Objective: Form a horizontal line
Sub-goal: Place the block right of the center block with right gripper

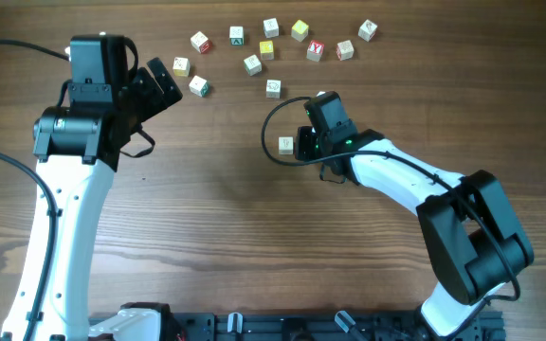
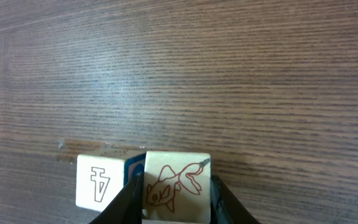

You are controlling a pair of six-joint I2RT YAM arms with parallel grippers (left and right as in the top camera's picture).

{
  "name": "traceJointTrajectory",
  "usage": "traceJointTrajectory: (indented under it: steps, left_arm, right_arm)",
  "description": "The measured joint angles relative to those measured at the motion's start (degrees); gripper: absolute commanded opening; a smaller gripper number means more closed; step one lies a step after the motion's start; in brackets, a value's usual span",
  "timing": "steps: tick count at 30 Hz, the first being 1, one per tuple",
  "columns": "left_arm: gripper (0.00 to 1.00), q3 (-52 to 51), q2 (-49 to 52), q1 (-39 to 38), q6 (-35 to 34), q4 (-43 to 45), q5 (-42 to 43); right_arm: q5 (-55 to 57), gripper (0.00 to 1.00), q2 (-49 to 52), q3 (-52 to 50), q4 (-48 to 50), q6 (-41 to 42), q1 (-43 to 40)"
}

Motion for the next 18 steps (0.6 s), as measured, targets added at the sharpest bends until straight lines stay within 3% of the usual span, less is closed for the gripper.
traceJointTrajectory:
  steps: [18]
  left_arm:
    - [1.00, 0.00, 0.00, 0.00, 0.00, 0.00, 0.00]
  right_arm:
    - [-0.39, 0.46, 0.00, -0.70, 0.07, 0.50, 0.02]
